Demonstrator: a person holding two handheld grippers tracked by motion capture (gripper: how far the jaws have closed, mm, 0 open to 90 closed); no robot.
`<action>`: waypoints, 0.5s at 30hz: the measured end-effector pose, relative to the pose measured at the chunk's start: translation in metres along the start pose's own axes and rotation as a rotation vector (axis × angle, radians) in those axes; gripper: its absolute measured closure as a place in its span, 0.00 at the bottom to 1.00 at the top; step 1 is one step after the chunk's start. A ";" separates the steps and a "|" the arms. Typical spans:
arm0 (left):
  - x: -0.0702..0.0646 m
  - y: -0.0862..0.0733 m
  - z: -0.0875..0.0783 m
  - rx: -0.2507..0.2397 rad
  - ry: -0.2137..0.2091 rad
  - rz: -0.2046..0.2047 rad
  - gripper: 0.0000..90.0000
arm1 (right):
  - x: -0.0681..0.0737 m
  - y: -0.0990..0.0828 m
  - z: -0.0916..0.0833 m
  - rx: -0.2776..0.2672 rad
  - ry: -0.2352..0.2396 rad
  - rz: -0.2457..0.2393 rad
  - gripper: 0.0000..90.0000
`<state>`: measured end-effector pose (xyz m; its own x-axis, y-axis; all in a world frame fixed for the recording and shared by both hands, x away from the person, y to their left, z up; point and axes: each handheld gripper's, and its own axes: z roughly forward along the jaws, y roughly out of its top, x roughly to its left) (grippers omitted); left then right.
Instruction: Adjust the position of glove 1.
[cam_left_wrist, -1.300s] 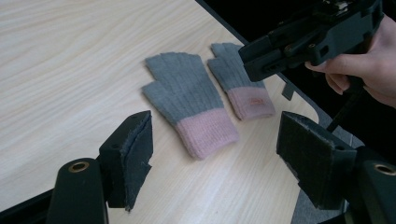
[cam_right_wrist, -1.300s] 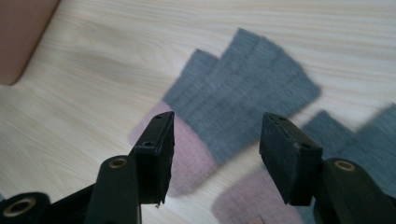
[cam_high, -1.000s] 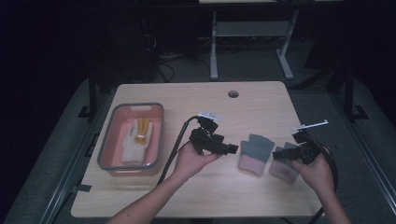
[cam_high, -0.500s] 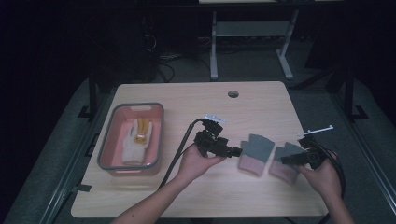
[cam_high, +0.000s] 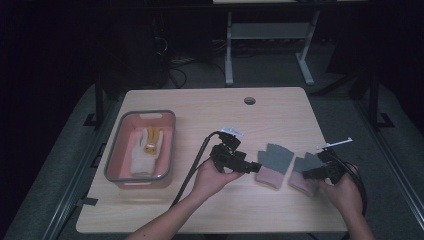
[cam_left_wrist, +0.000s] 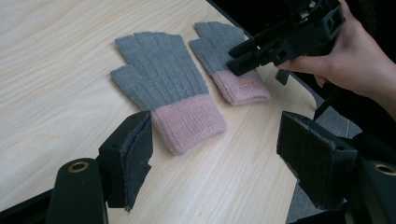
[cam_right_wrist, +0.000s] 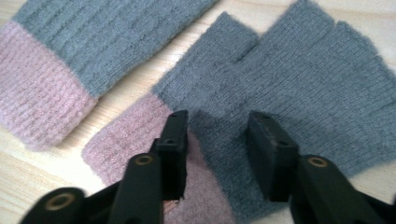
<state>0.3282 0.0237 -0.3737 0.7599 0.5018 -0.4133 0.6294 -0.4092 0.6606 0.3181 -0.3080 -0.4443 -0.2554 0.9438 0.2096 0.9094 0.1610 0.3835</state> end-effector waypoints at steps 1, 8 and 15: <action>0.000 -0.001 0.000 -0.001 0.000 0.000 0.30 | -0.001 0.001 0.001 -0.001 -0.002 0.003 0.75; -0.002 -0.004 -0.001 -0.004 -0.004 0.002 0.30 | -0.004 0.000 0.001 -0.006 0.028 0.053 0.89; 0.001 -0.003 -0.004 -0.008 0.001 0.001 0.30 | -0.003 0.000 -0.001 -0.009 0.033 0.054 0.95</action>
<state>0.3265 0.0286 -0.3738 0.7605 0.5020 -0.4118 0.6271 -0.4035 0.6663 0.3187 -0.3112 -0.4438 -0.2164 0.9412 0.2595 0.9193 0.1070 0.3787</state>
